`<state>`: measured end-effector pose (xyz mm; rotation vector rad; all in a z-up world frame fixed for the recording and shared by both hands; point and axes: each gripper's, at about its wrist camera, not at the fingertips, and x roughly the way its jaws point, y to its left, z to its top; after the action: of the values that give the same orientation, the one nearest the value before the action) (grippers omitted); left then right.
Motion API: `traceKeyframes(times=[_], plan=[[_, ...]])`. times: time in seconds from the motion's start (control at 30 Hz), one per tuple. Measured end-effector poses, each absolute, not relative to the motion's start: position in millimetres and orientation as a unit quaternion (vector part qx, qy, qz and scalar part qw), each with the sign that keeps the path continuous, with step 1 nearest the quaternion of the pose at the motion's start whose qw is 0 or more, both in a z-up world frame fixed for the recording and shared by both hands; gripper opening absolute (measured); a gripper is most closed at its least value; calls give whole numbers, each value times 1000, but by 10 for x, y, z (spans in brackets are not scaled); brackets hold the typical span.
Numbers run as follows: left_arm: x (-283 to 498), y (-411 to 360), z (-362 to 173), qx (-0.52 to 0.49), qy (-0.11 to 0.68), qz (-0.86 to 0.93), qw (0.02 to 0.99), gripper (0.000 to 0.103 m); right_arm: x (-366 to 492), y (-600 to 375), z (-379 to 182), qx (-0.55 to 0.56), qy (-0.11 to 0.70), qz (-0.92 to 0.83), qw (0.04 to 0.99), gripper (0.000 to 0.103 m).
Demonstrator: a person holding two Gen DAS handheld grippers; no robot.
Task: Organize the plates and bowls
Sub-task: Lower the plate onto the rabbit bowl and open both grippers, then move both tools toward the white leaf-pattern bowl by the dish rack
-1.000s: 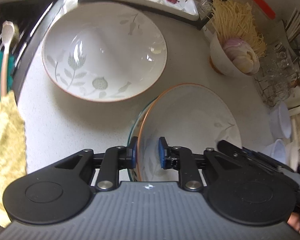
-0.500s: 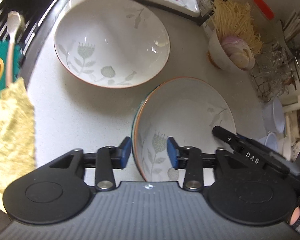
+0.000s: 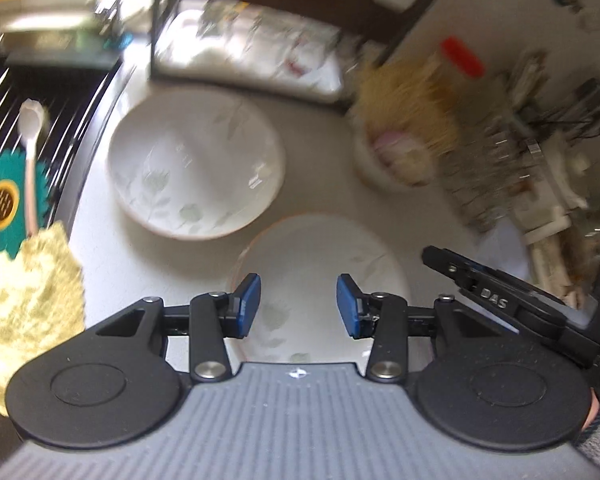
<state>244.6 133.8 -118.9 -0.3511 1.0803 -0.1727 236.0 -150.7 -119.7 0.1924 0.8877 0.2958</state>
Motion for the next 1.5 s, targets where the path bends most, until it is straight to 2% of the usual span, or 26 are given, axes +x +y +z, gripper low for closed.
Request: traceKeyframes(times=[0.23,0.5,1.0,1.5], plan=[[2263,1046,-590,-111,447,-97,882,48,2231,-1615,-589,101,358,153,916,28],[1951,855,-261,-89,412,-106,900,49,1925,-1697,-193,110,313,148,931,28],[1545,819,-107,-103,389,-102,910,50,1236,-1662,98,115,281,163,939,28],[1270,822,-182,-94,400,-64,909,53,957,-1716,53,117,309,160,930,28]])
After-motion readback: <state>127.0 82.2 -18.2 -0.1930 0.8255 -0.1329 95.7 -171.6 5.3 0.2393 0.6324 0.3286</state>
